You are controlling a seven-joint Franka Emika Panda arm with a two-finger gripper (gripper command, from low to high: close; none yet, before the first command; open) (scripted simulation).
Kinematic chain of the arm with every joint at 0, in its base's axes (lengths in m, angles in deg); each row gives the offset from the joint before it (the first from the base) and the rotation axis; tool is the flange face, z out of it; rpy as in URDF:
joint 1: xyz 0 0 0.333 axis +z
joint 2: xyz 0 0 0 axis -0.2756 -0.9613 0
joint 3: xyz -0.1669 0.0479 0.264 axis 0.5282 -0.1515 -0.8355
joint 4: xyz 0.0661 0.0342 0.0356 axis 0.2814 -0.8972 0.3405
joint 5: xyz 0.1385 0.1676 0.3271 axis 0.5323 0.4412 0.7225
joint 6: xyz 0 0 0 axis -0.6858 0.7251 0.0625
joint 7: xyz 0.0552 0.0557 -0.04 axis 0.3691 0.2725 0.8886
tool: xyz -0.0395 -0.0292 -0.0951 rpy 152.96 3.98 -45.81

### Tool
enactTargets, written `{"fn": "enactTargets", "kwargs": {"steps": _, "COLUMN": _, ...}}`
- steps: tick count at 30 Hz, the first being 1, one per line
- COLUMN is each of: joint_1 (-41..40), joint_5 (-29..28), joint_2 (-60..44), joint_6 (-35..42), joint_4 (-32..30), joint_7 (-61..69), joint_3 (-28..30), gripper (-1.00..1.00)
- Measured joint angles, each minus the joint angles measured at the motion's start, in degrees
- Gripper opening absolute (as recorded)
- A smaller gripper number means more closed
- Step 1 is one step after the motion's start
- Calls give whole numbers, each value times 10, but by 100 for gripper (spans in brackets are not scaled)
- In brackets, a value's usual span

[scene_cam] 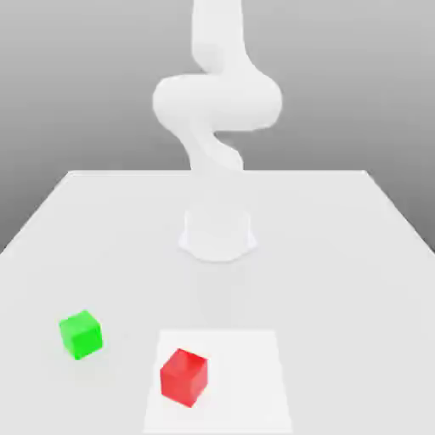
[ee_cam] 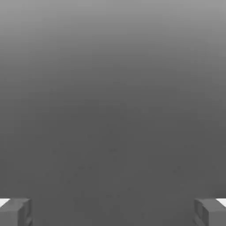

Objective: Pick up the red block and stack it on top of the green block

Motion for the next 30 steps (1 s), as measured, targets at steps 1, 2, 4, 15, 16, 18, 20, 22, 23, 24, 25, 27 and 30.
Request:
{"fn": "enactTargets", "kwargs": {"steps": 1, "joint_1": -6, "joint_5": -2, "joint_2": -23, "joint_6": -11, "joint_4": -8, "joint_7": -10, "joint_3": -3, "gripper": 0}}
{"fn": "enactTargets", "kwargs": {"steps": 2, "joint_1": -11, "joint_5": -3, "joint_2": -44, "joint_6": -21, "joint_4": -16, "joint_7": -19, "joint_3": -6, "gripper": 0}}
{"fn": "enactTargets", "kwargs": {"steps": 4, "joint_1": -20, "joint_5": -7, "joint_2": -87, "joint_6": -41, "joint_4": -31, "joint_7": -39, "joint_3": -9, "gripper": 0}}
{"fn": "enactTargets", "kwargs": {"steps": 15, "joint_1": -60, "joint_5": -21, "joint_2": -315, "joint_6": -152, "joint_4": -114, "joint_7": -138, "joint_3": -19, "gripper": 0}}
{"fn": "enactTargets", "kwargs": {"steps": 16, "joint_1": -61, "joint_5": -21, "joint_2": -336, "joint_6": -162, "joint_4": -122, "joint_7": -146, "joint_3": -17, "gripper": 0}}
{"fn": "enactTargets", "kwargs": {"steps": 18, "joint_1": -66, "joint_5": -19, "joint_2": -378, "joint_6": -182, "joint_4": -137, "joint_7": -161, "joint_3": -15, "gripper": 0}}
{"fn": "enactTargets", "kwargs": {"steps": 20, "joint_1": -70, "joint_5": -14, "joint_2": -419, "joint_6": -202, "joint_4": -152, "joint_7": -174, "joint_3": -14, "gripper": 0}}
{"fn": "enactTargets", "kwargs": {"steps": 22, "joint_1": -71, "joint_5": -8, "joint_2": -460, "joint_6": -224, "joint_4": -164, "joint_7": -183, "joint_3": -13, "gripper": 0}}
{"fn": "enactTargets", "kwargs": {"steps": 23, "joint_1": -71, "joint_5": -7, "joint_2": -481, "joint_6": -239, "joint_4": -164, "joint_7": -186, "joint_3": -13, "gripper": 0}}
{"fn": "enactTargets", "kwargs": {"steps": 24, "joint_1": -71, "joint_5": -8, "joint_2": -501, "joint_6": -256, "joint_4": -163, "joint_7": -188, "joint_3": -12, "gripper": 0}}
{"fn": "enactTargets", "kwargs": {"steps": 25, "joint_1": -70, "joint_5": -9, "joint_2": -522, "joint_6": -273, "joint_4": -161, "joint_7": -190, "joint_3": -11, "gripper": 0}}
{"fn": "enactTargets", "kwargs": {"steps": 27, "joint_1": -67, "joint_5": -13, "joint_2": -564, "joint_6": -307, "joint_4": -156, "joint_7": -193, "joint_3": -7, "gripper": 0}}
{"fn": "enactTargets", "kwargs": {"steps": 30, "joint_1": -66, "joint_5": -14, "joint_2": -580, "joint_6": -321, "joint_4": -153, "joint_7": -194, "joint_3": -5, "gripper": -100}}
